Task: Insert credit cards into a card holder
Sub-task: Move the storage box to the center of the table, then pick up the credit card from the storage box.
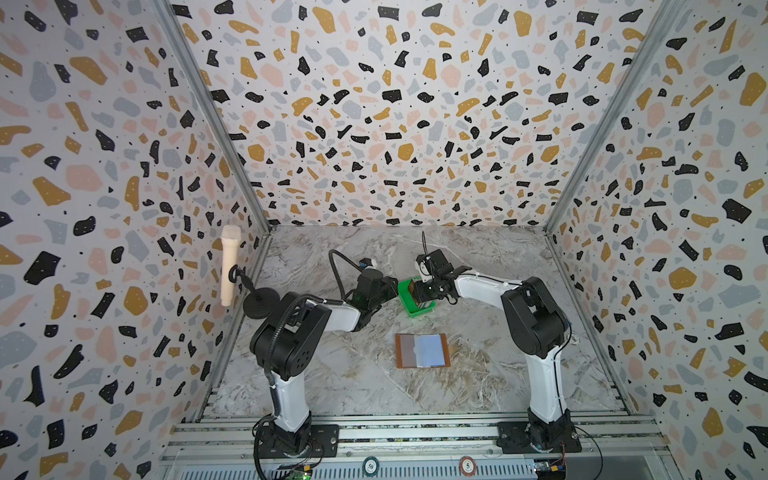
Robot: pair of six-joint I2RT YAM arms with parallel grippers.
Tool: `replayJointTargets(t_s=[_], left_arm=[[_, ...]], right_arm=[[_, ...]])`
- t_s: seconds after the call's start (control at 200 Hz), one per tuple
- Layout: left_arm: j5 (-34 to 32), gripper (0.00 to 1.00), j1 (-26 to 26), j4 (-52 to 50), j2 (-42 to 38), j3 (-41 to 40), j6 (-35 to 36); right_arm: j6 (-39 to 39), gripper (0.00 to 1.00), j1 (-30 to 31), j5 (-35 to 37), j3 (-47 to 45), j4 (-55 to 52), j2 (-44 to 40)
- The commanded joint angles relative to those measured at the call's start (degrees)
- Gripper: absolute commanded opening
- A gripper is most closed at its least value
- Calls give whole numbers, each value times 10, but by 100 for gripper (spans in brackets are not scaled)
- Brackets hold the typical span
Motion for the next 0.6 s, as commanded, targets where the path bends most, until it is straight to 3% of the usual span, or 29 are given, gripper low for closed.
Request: replayJointTargets(t_s=[0.0, 0.591], left_arm=[[-16, 31, 2, -2, 4, -1, -9], [32, 24, -5, 80, 56, -16, -71]], right_arm=[[7, 43, 4, -2, -1, 1, -8], [14, 43, 9, -9, 12, 2, 5]])
